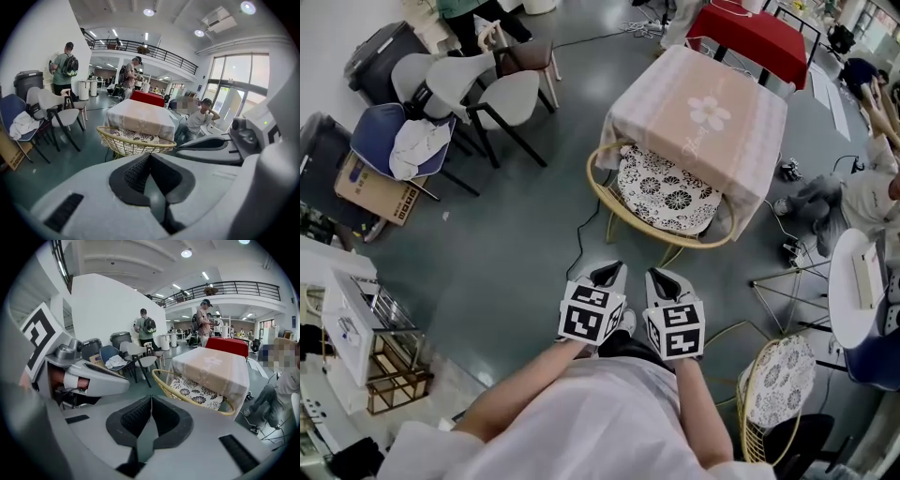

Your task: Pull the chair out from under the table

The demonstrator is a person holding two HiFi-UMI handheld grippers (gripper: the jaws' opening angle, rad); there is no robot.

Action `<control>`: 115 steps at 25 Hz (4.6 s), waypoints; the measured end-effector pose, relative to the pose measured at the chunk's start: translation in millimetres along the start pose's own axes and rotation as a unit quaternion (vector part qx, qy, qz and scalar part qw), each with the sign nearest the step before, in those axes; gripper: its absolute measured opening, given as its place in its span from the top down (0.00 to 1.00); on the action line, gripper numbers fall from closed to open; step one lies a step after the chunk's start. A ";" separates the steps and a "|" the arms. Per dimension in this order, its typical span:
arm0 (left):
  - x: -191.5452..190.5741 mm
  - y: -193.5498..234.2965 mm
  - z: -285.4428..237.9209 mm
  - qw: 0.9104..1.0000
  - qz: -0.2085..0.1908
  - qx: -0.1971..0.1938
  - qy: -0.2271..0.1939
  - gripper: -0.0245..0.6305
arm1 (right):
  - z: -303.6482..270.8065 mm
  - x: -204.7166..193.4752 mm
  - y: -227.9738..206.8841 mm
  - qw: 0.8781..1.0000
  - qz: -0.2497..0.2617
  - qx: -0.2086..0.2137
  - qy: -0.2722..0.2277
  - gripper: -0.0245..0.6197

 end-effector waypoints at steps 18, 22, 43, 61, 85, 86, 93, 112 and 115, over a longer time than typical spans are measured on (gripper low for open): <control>29.1 47.5 -73.6 0.946 -0.314 -0.053 0.062 0.95 | -48.7 1.1 -40.2 0.985 0.157 0.050 0.055 0.95; 29.0 58.5 -85.8 0.919 -0.376 -0.088 0.077 0.95 | -58.5 0.4 -44.5 0.978 0.194 0.045 0.070 0.95; -1.5 106.0 -127.1 0.723 -0.597 -0.318 0.141 0.80 | -110.4 -22.9 -46.6 0.922 0.322 0.033 0.212 0.81; -16.4 115.9 -157.5 0.647 -0.649 -0.370 0.155 0.80 | -146.2 -51.2 -56.6 0.862 0.402 0.023 0.308 0.86; -48.7 116.8 -109.1 0.642 -0.665 -0.344 0.167 0.84 | -122.4 -70.2 -6.8 0.859 0.399 0.034 0.319 0.89; -51.4 116.4 -104.6 0.640 -0.666 -0.345 0.167 0.84 | -119.6 -72.1 -2.2 0.860 0.398 0.035 0.318 0.89; -71.4 113.4 -74.6 0.640 -0.670 -0.338 0.168 0.84 | -101.6 -86.0 27.0 0.863 0.395 0.032 0.314 0.89; -110.6 116.0 -3.2 0.629 -0.678 -0.335 0.179 0.84 | -66.6 -109.7 97.1 0.865 0.393 0.028 0.312 0.89; -116.3 116.9 5.8 0.628 -0.679 -0.335 0.181 0.84 | -62.2 -113.4 106.6 0.865 0.393 0.029 0.310 0.89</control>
Point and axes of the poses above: the fingertips, and each gripper's own axes: z backward along the fingers, y to its left, x out of its top, the point moved 3 cm from there along z, backward along the fingers, and after that the axes turned 11 degrees about -y, right-handed, at the moved point
